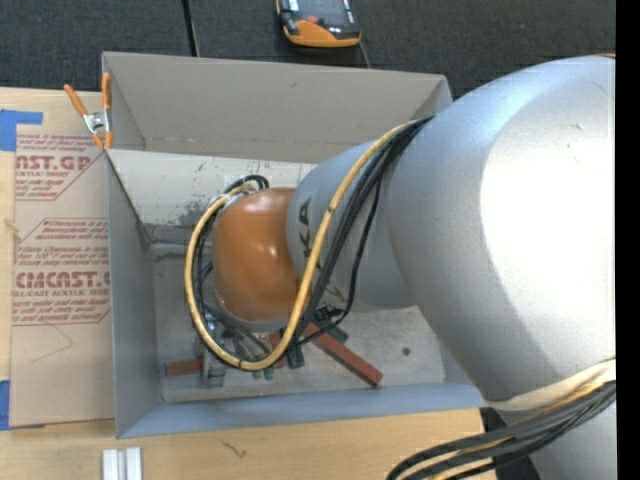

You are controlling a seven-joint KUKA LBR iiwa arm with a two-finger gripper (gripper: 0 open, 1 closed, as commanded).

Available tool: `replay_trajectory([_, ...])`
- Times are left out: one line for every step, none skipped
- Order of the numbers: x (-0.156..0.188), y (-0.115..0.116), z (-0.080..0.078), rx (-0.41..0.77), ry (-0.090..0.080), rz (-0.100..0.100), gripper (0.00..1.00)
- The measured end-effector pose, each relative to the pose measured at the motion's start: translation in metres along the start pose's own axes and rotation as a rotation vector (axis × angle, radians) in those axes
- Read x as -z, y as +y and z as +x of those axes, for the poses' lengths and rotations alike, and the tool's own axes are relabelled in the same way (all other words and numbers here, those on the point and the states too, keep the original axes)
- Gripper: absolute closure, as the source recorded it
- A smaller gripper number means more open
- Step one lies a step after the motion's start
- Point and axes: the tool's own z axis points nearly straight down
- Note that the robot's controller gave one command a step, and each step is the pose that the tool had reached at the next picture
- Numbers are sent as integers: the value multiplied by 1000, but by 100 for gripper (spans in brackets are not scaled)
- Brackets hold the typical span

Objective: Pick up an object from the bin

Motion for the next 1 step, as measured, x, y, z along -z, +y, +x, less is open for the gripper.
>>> replay_trajectory([11, 1, -2, 0, -7, -2, 100])
